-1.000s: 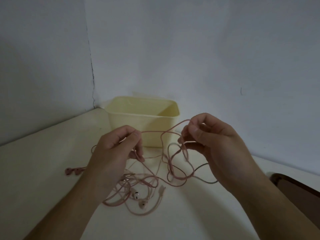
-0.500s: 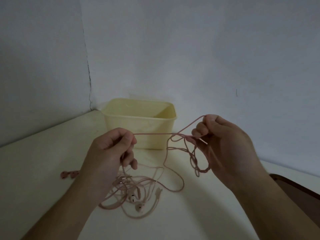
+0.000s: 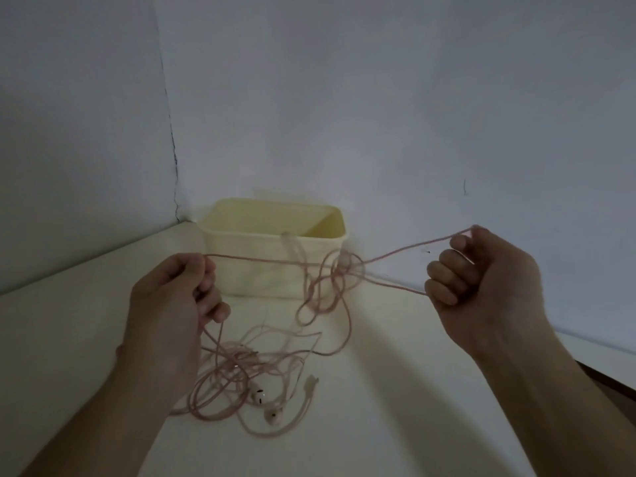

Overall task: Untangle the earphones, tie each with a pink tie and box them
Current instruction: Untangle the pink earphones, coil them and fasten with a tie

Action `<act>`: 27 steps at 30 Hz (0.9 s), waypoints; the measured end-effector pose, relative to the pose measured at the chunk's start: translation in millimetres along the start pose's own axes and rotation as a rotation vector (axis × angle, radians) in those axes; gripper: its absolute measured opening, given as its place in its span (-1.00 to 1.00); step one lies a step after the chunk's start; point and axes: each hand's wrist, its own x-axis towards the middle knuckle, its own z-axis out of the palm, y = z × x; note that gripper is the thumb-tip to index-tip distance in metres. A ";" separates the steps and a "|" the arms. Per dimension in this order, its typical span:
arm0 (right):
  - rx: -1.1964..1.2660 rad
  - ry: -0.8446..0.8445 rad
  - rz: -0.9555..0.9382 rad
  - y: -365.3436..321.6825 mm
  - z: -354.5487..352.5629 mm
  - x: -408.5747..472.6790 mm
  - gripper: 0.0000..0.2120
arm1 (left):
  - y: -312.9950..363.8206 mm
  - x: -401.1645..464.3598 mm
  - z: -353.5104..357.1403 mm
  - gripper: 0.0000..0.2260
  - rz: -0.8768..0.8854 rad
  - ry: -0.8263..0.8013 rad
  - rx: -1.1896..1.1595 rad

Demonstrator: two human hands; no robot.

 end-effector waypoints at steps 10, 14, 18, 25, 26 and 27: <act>-0.378 0.237 -0.440 -14.1 1.7 -10.8 -0.43 | -2.5 8.3 -6.4 -0.71 -0.060 0.126 -0.118; -0.403 0.278 -0.452 -21.4 -6.7 -4.8 -0.40 | -1.2 14.1 -9.2 -0.72 -0.136 0.189 -0.364; -0.444 0.288 -0.391 -18.3 -12.3 2.0 -0.36 | 6.0 9.2 -8.1 -0.87 -0.186 0.024 -0.616; -0.256 0.360 -0.278 -30.3 -25.9 7.5 -0.48 | 9.2 14.6 -12.0 -0.77 -0.058 0.129 0.006; -0.253 0.391 -0.297 -32.0 -26.2 7.0 -0.51 | 8.4 15.3 -11.9 -0.79 -0.008 0.178 0.082; -0.274 0.426 -0.334 -33.8 -25.9 6.4 -0.53 | 7.7 16.0 -12.5 -0.82 0.043 0.217 0.160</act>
